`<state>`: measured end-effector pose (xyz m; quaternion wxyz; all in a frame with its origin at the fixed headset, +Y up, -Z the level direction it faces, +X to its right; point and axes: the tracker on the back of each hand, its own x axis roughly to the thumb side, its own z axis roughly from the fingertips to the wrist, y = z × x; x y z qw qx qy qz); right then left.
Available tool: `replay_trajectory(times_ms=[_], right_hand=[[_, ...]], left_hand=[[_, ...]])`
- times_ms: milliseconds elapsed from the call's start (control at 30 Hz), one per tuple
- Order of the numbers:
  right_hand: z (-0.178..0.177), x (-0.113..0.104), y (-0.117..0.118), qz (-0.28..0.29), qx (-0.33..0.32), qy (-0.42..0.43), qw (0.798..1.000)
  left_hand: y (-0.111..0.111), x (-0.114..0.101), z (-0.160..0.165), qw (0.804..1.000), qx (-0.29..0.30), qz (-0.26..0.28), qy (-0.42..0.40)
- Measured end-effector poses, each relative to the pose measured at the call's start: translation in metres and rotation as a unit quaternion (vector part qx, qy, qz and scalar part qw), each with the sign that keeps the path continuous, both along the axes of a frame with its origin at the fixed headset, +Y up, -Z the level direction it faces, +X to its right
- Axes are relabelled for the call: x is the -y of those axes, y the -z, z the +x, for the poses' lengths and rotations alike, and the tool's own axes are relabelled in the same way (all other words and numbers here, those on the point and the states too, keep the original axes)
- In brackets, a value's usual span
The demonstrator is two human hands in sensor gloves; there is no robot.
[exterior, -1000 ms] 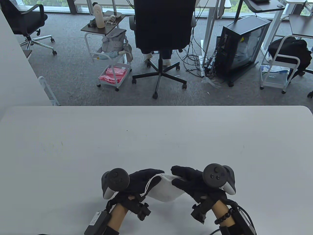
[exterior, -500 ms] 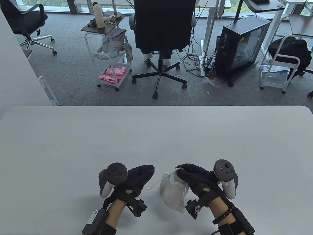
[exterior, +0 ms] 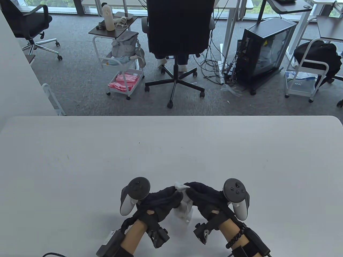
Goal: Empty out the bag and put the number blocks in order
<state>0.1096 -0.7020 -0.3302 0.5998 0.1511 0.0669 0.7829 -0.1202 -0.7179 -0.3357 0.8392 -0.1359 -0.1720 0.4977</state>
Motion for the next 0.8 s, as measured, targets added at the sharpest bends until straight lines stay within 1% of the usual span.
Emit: replay_trajectory(times_ms=[33, 67, 100, 133, 167, 200, 267, 300, 400, 433, 500, 533, 567, 633, 700, 767, 800], right_hand=[[-0.001, -0.001, -0.001, -0.001, 0.0, -0.002, 1.0], [-0.002, -0.002, -0.003, -0.003, 0.034, -0.013, 0.999], [-0.001, -0.002, -0.003, 0.006, 0.049, -0.026, 0.998], [0.0, -0.003, -0.004, 0.022, 0.068, -0.054, 0.996], [0.001, -0.004, -0.005, 0.041, 0.074, -0.079, 0.993], [0.001, -0.005, -0.005, 0.046, 0.078, -0.086, 0.992], [0.002, -0.01, -0.006, 0.071, 0.1, -0.123, 0.985], [0.003, -0.013, -0.007, 0.09, 0.114, -0.138, 0.98], [0.008, -0.021, -0.007, 0.124, 0.142, -0.167, 0.968], [0.01, -0.023, -0.008, 0.131, 0.152, -0.168, 0.965], [0.013, -0.026, -0.008, 0.137, 0.17, -0.164, 0.962], [0.016, -0.028, -0.008, 0.141, 0.177, -0.168, 0.959], [0.02, -0.03, -0.008, 0.146, 0.19, -0.174, 0.955], [0.03, -0.034, -0.007, 0.154, 0.215, -0.176, 0.948], [0.037, -0.037, -0.007, 0.152, 0.225, -0.165, 0.948], [0.038, -0.039, -0.008, 0.161, 0.232, -0.172, 0.944], [0.04, -0.039, -0.007, 0.157, 0.234, -0.168, 0.945]], left_hand=[[-0.001, 0.0, -0.001, 1.0, -0.022, 0.016, 0.007], [-0.001, -0.001, -0.001, 0.999, -0.03, 0.032, 0.005], [-0.002, -0.002, -0.002, 0.999, -0.034, 0.028, 0.002], [-0.001, -0.003, -0.003, 0.998, -0.044, 0.033, -0.007], [-0.001, -0.005, -0.003, 0.998, -0.051, 0.036, -0.013], [0.0, -0.006, -0.004, 0.998, -0.051, 0.033, -0.009], [-0.002, -0.011, -0.005, 0.997, -0.056, 0.045, 0.012], [-0.003, -0.017, -0.006, 0.995, -0.066, 0.066, 0.034], [-0.008, -0.039, -0.01, 0.982, -0.087, 0.13, 0.11], [-0.009, -0.045, -0.012, 0.978, -0.088, 0.134, 0.133], [-0.013, -0.053, -0.014, 0.972, -0.108, 0.138, 0.158], [-0.015, -0.057, -0.015, 0.965, -0.117, 0.151, 0.18], [-0.016, -0.062, -0.017, 0.953, -0.131, 0.168, 0.214], [-0.017, -0.067, -0.024, 0.935, -0.162, 0.192, 0.252], [-0.018, -0.071, -0.029, 0.928, -0.18, 0.204, 0.253], [-0.02, -0.071, -0.027, 0.927, -0.189, 0.213, 0.242], [-0.02, -0.07, -0.026, 0.927, -0.192, 0.218, 0.239]])
